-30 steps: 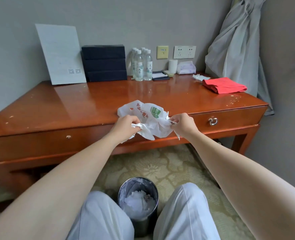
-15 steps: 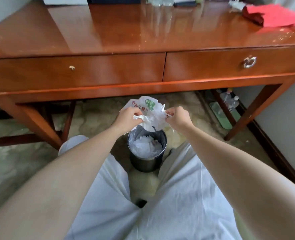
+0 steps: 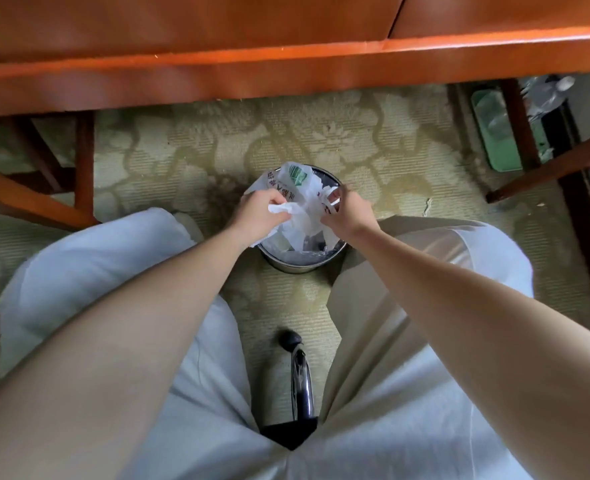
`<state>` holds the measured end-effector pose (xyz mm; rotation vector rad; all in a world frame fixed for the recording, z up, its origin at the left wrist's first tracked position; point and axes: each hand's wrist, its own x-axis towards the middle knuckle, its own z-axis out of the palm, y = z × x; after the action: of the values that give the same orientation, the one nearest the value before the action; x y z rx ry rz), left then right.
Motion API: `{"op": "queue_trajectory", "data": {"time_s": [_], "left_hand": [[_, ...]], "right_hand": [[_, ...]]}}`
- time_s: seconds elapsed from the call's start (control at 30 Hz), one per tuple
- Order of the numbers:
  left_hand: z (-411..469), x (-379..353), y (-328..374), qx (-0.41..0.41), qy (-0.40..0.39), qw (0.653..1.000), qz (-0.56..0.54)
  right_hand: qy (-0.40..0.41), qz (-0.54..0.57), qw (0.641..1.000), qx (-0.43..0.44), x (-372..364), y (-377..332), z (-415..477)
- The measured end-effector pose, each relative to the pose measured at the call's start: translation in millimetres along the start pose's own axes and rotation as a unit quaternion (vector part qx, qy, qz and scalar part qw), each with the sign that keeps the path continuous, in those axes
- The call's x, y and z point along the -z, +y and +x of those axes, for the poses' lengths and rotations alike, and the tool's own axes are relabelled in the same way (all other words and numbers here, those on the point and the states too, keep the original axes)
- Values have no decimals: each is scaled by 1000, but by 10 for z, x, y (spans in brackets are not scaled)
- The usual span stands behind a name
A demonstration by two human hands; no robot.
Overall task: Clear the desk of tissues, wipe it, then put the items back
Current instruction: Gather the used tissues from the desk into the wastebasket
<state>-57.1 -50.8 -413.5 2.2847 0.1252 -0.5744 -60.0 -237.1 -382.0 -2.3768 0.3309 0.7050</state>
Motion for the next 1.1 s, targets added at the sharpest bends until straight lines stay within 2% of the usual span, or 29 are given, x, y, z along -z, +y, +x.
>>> {"op": "queue_trajectory", "data": {"time_s": [0.3,0.4,0.47,0.5,0.57,0.7,0.97,1.1], "left_hand": [[578,-347,-71,39,-7,998,-43],[559,-450,-121,63,-135,989,-2],[517,-507,-173,70,-231,968,66],[506,-528,-200,50,-254,959,114],[499,-534,-230,-5,-233,957,174],[539,-367,-183,-60,-130,973,181],[264,57,100,-78,-102,968,217],[-101,359,425,-101,-76,967,222]], "right_hand": [[-58,31,998,-23,-263,48,574],[-134,-43,989,-35,-298,115,638],[-188,-109,975,-35,-304,128,656],[-199,-125,972,-32,-308,127,664],[-199,-108,973,-34,-318,118,678],[-179,-87,980,-27,-305,88,685],[-157,-114,981,12,-67,-110,354],[-114,-114,986,51,226,-283,-28]]}}
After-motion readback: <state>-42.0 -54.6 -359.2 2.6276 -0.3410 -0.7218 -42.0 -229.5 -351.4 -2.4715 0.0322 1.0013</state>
